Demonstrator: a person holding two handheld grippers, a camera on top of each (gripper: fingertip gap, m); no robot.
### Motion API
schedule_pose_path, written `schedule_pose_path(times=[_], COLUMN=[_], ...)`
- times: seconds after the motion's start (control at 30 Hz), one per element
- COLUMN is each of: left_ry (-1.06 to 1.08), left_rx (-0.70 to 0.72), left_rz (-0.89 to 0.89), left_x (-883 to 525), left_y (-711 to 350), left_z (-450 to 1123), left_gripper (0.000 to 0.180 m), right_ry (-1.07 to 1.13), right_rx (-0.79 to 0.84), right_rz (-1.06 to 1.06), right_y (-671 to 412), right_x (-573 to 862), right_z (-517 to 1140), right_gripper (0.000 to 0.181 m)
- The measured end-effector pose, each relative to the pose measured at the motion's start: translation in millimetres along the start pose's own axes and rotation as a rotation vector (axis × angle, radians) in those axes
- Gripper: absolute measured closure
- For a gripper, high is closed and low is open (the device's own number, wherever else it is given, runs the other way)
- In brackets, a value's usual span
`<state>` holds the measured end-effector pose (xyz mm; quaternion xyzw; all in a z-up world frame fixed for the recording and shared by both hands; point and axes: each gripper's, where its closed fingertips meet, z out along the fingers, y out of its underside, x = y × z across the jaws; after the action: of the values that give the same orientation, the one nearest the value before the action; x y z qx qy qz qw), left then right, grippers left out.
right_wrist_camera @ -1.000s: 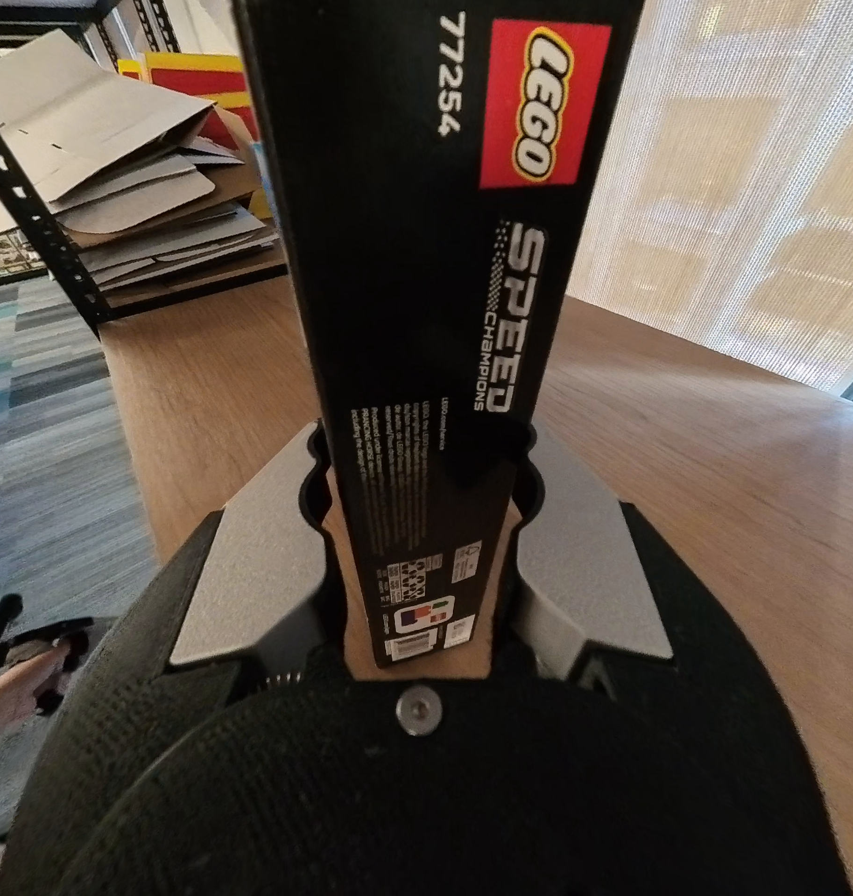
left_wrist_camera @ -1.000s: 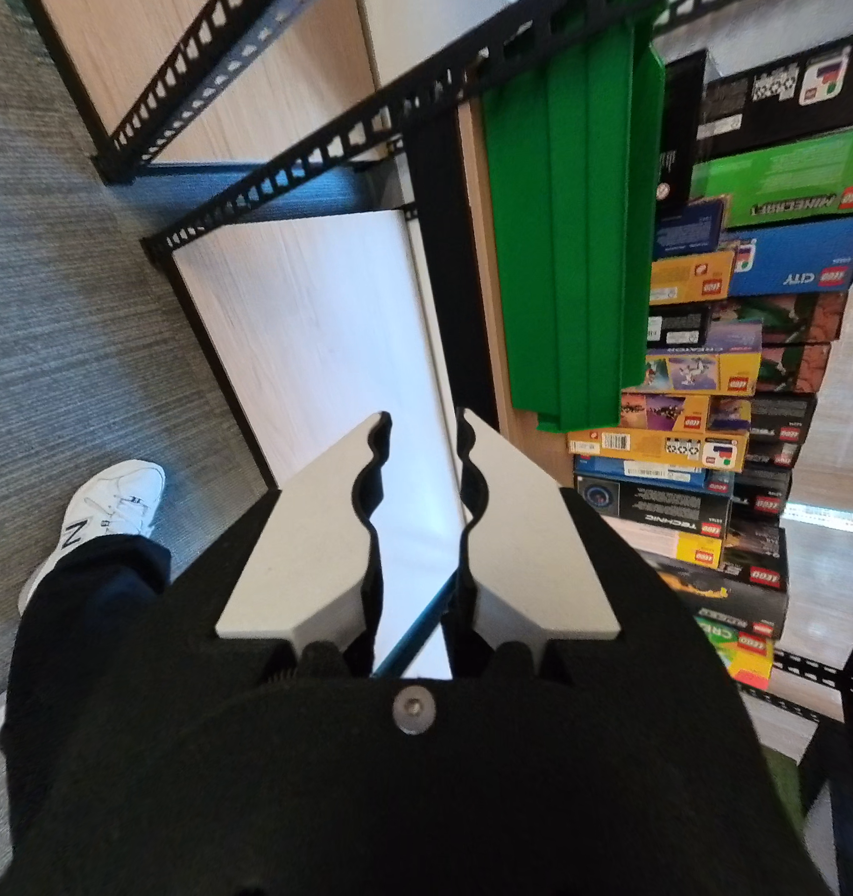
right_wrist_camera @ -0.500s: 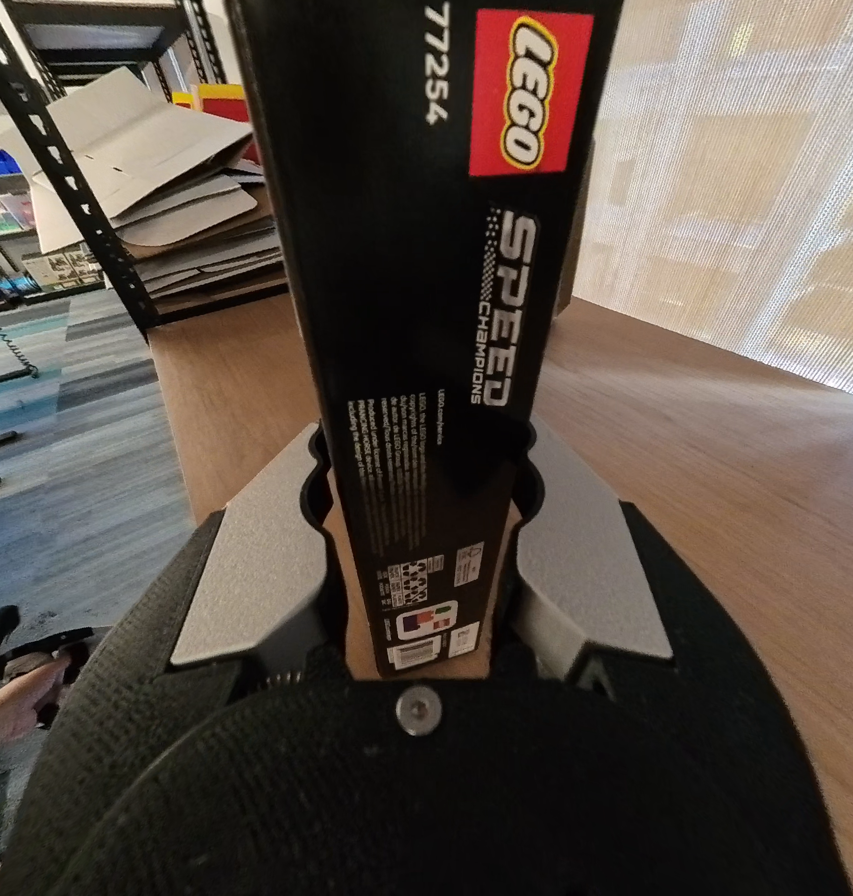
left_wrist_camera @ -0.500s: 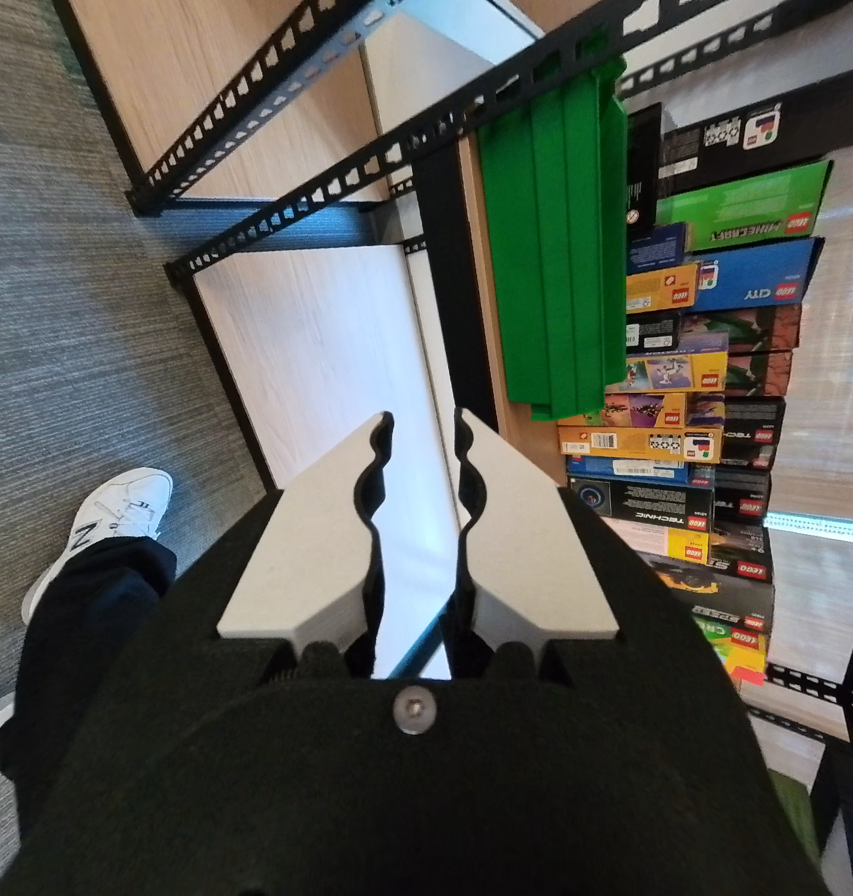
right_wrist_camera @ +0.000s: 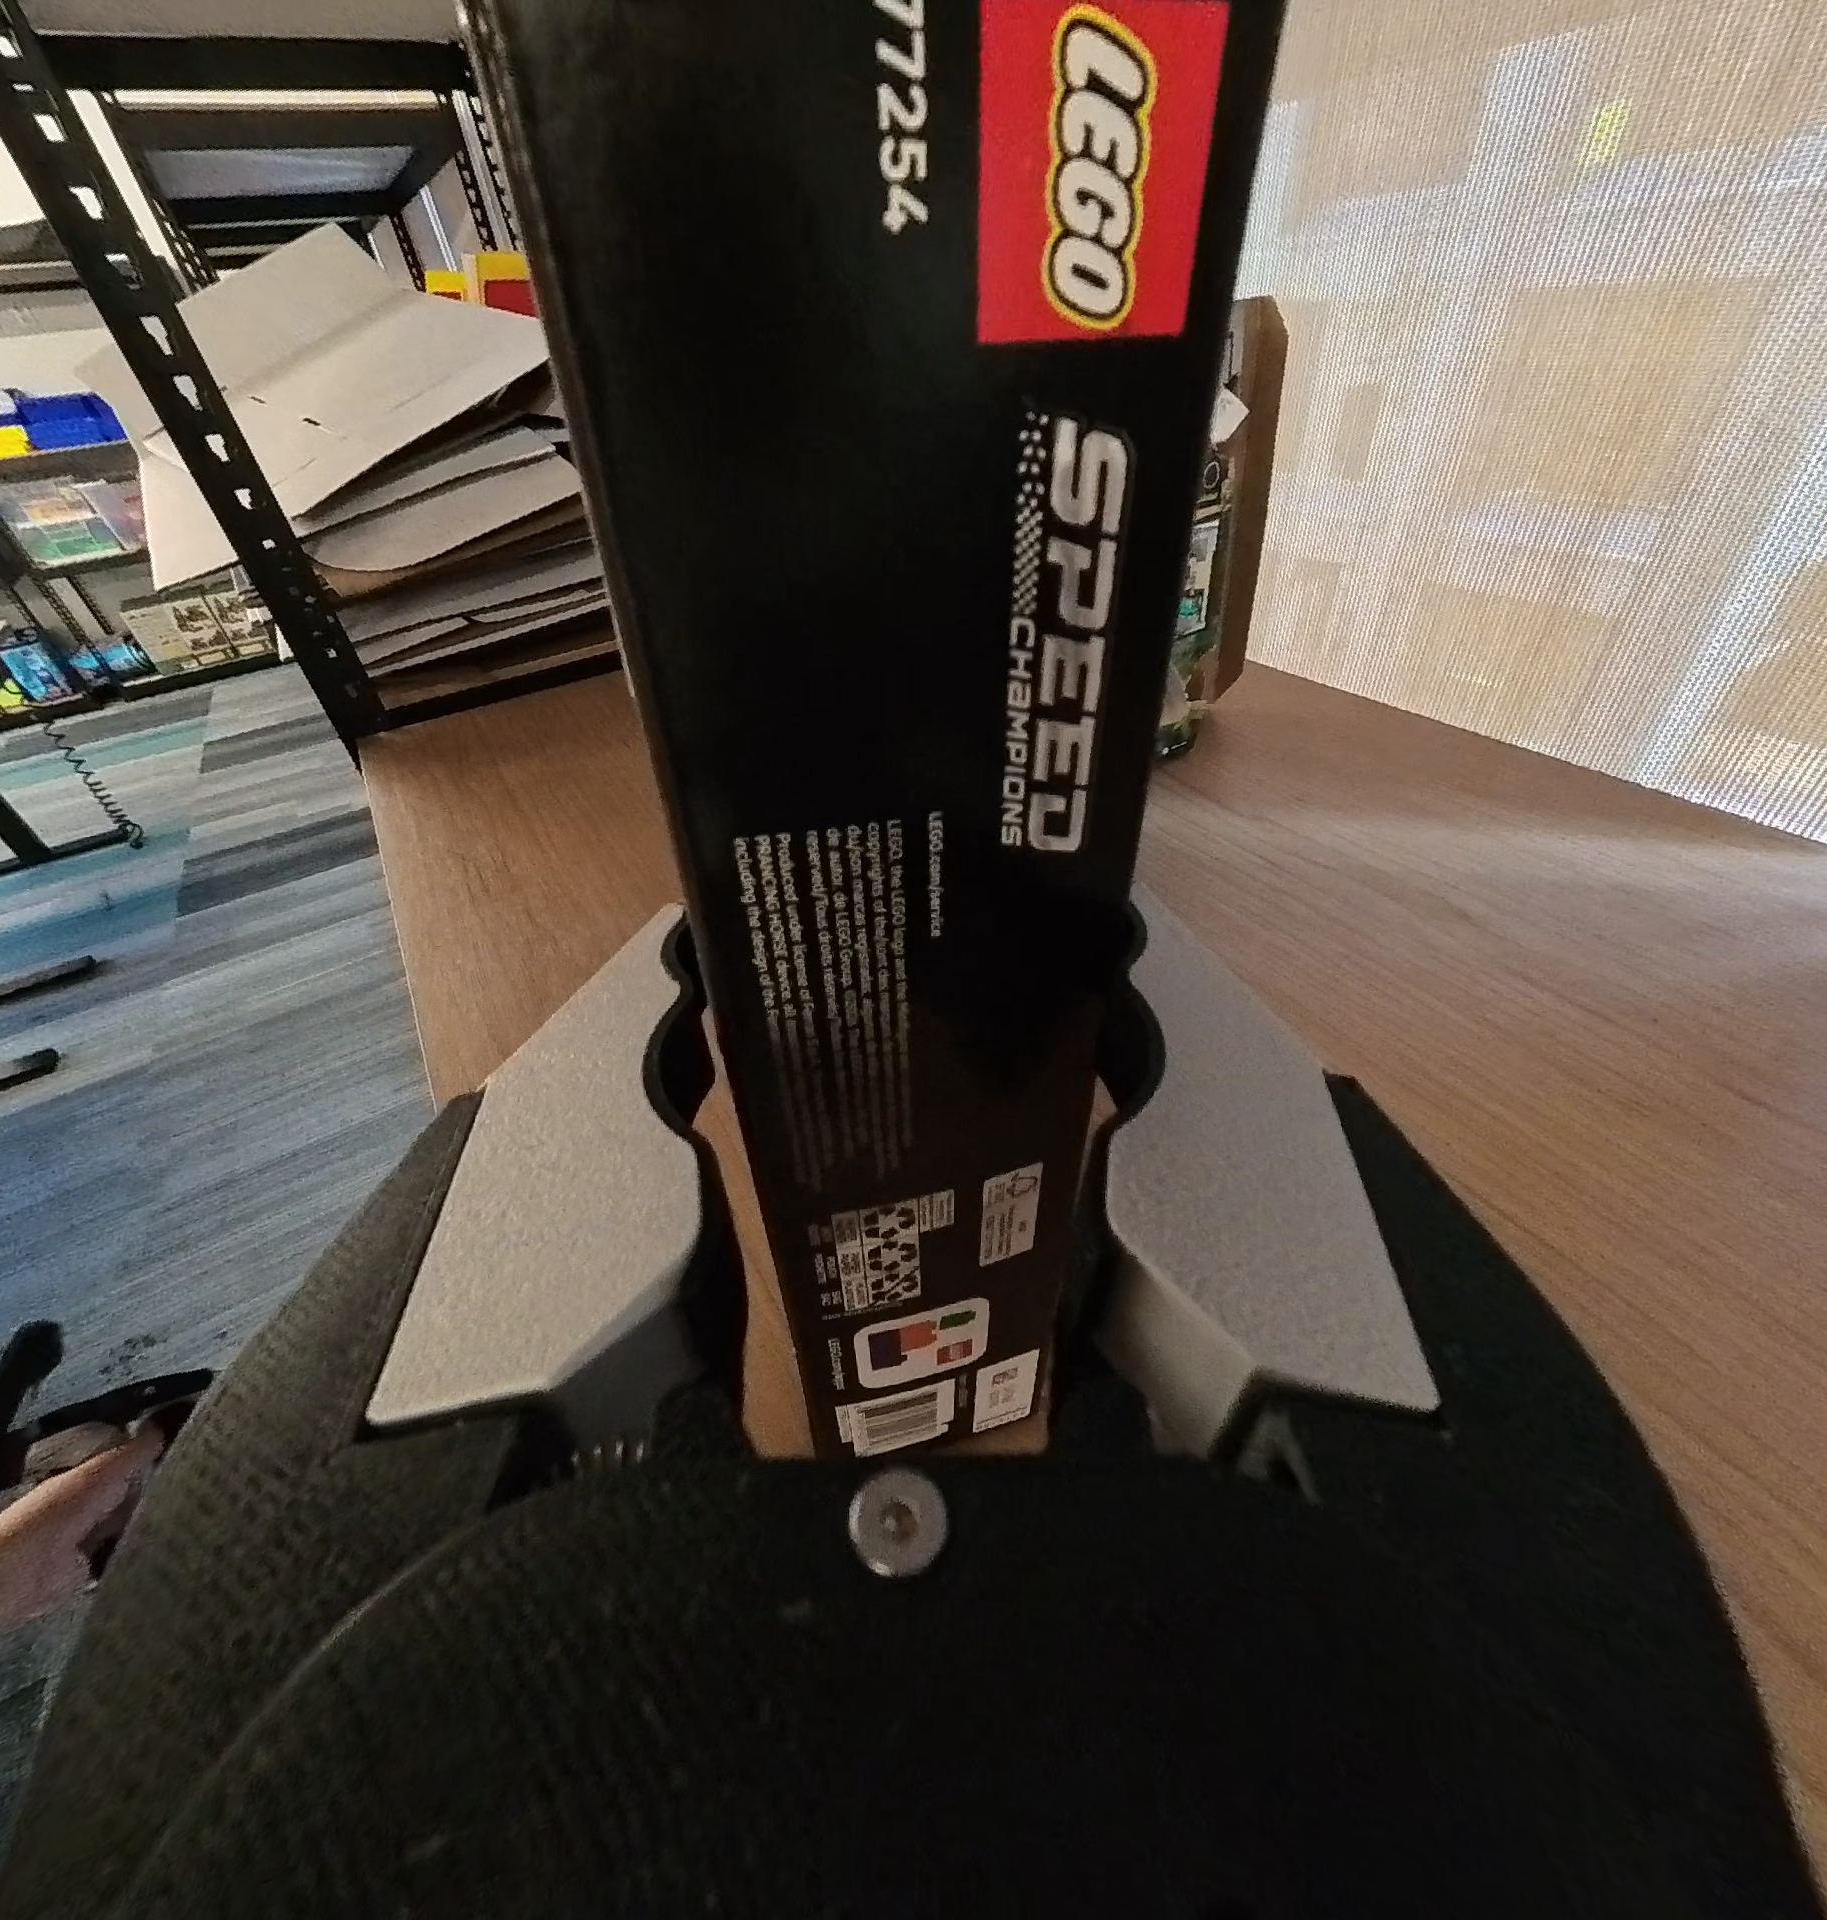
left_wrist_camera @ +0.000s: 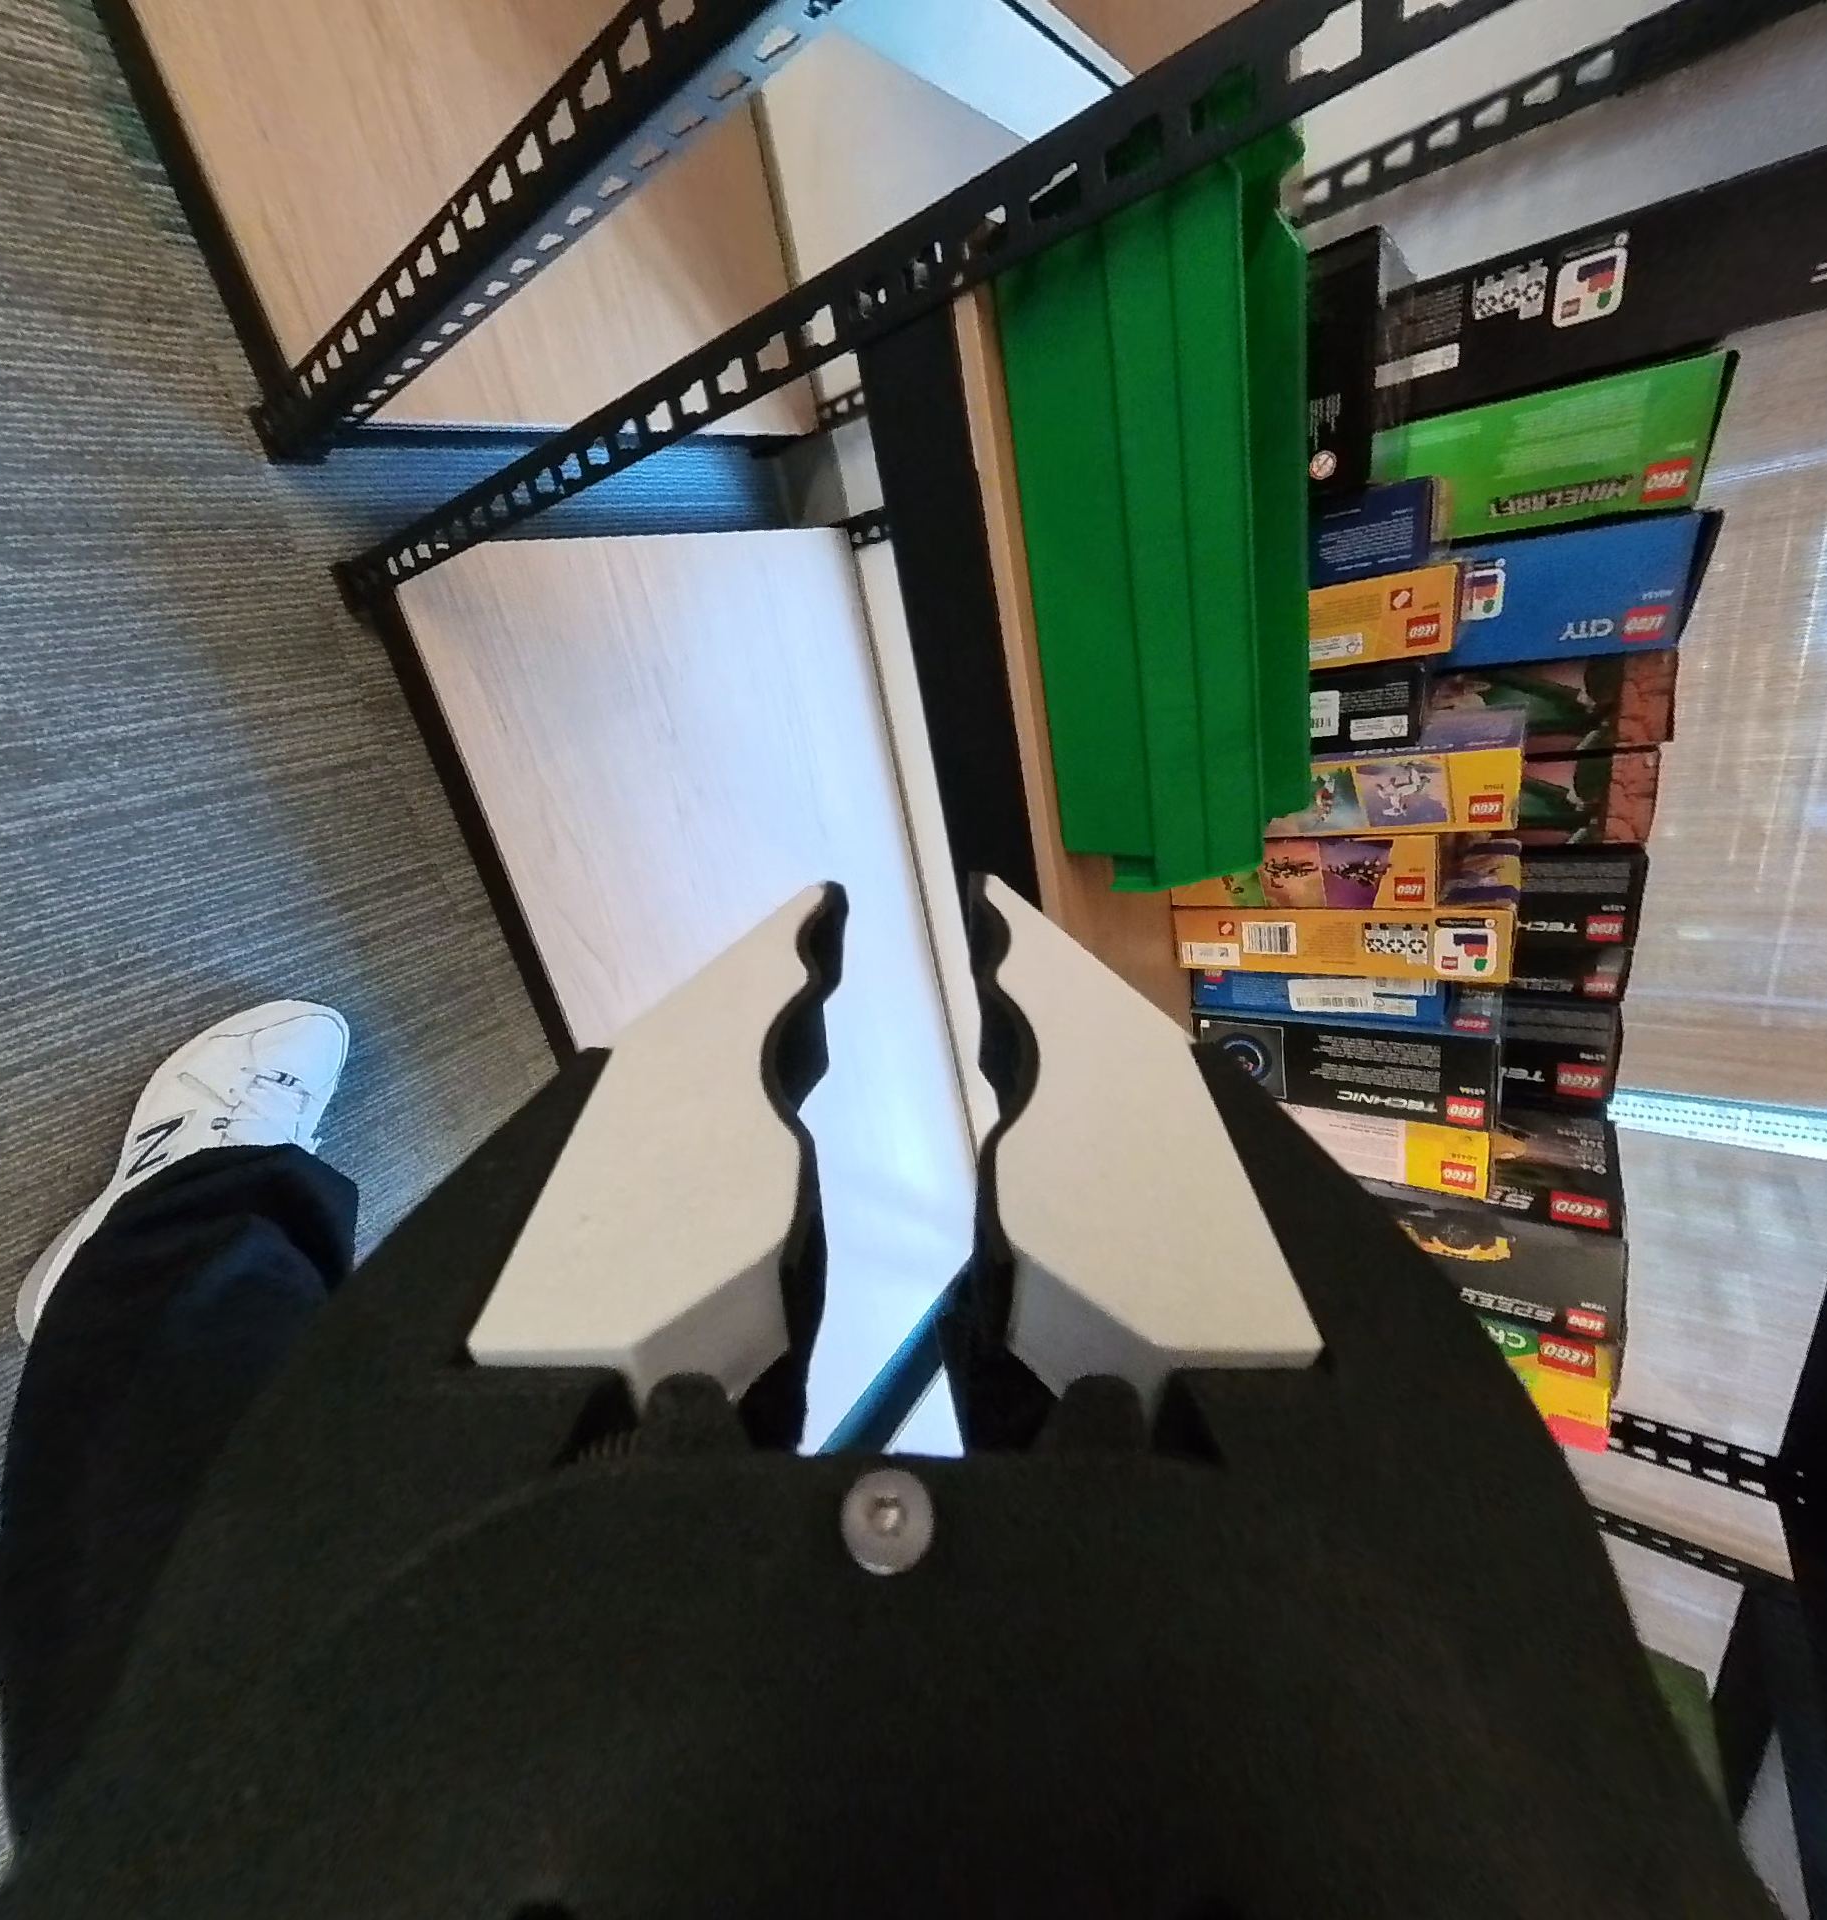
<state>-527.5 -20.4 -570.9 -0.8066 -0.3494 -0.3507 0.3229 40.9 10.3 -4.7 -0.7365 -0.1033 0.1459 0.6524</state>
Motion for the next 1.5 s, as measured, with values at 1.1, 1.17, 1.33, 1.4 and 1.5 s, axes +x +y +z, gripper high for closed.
schedule_pose_path(times=[1.1,1.17,1.33,1.4,1.5], left_ry=[-0.003,-0.007,-0.007,-0.008,-0.004], left_rx=[-0.096,-0.110,-0.145,-0.171,-0.209], left_rz=[0.011,0.017,0.066,0.080,0.106], left_x=[-6.5,-6.7,2.6,8.2,19.2], left_y=[15.3,12.5,-5.0,-11.6,-20.7], left_z=[20.9,26.0,52.0,66.8,85.3], left_gripper=[0.160,0.160,0.159,0.159,0.159], right_ry=[0.062,0.066,0.079,0.090,0.109], right_rx=[0.072,0.076,0.101,0.112,0.124], right_rz=[0.021,0.022,0.028,0.031,0.034], right_y=[0.9,1.2,1.4,1.6,1.9], right_x=[-0.1,-0.2,0.3,0.1,-0.4], right_z=[-8.2,-8.5,-9.1,-9.3,-9.6], right_gripper=[0.107,0.107,0.107,0.107,0.107])
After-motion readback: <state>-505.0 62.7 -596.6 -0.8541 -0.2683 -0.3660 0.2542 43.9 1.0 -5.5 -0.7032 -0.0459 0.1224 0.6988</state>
